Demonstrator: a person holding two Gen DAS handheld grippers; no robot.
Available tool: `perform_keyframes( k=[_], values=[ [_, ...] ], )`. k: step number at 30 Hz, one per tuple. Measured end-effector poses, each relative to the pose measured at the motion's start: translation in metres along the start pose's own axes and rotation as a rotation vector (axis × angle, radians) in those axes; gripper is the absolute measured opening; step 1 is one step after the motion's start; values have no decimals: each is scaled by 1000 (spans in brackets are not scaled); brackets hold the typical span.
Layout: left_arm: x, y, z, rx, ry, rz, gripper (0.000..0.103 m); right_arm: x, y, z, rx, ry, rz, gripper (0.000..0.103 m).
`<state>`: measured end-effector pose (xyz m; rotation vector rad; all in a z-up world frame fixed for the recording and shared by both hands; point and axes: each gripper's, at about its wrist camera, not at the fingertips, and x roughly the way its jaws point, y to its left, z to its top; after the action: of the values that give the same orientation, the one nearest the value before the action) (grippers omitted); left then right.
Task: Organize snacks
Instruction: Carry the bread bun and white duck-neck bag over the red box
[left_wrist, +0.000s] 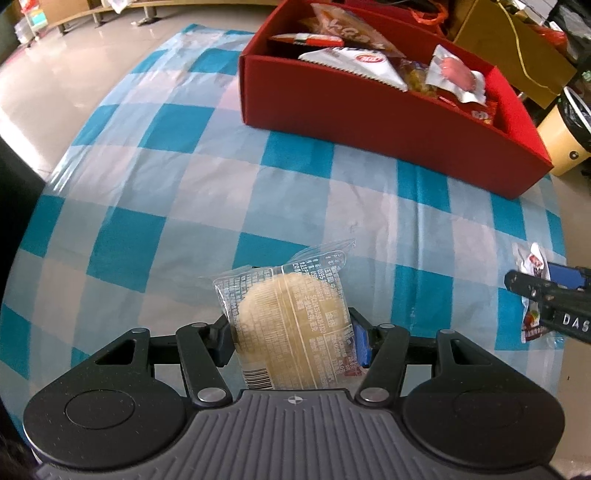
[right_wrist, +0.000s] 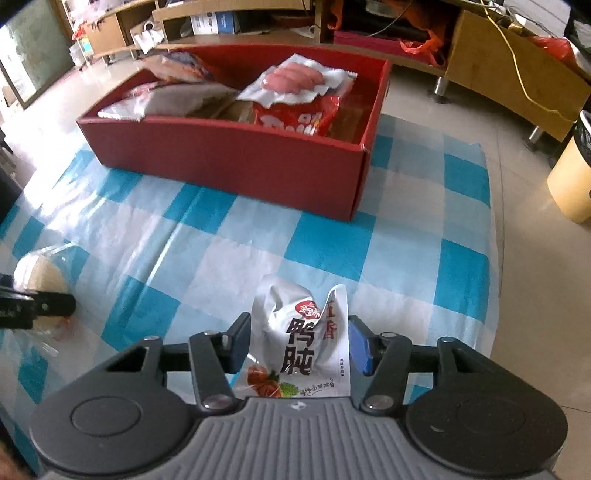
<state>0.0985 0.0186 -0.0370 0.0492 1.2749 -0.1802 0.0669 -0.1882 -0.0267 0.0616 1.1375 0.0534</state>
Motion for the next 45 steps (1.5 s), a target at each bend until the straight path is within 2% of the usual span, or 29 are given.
perform_keyframes(
  k=[10,32,45],
  values=[
    [-13,-16,1,61,-64,23,66,-30,0,16,54,-101,48,51],
    [-30,-26,6,96,-161,56,66,-42,10,23,27,-157,61,51],
    [-49,-32,22,106,-267,81,66,-55,10,32,31,-215,60,51]
  ],
)
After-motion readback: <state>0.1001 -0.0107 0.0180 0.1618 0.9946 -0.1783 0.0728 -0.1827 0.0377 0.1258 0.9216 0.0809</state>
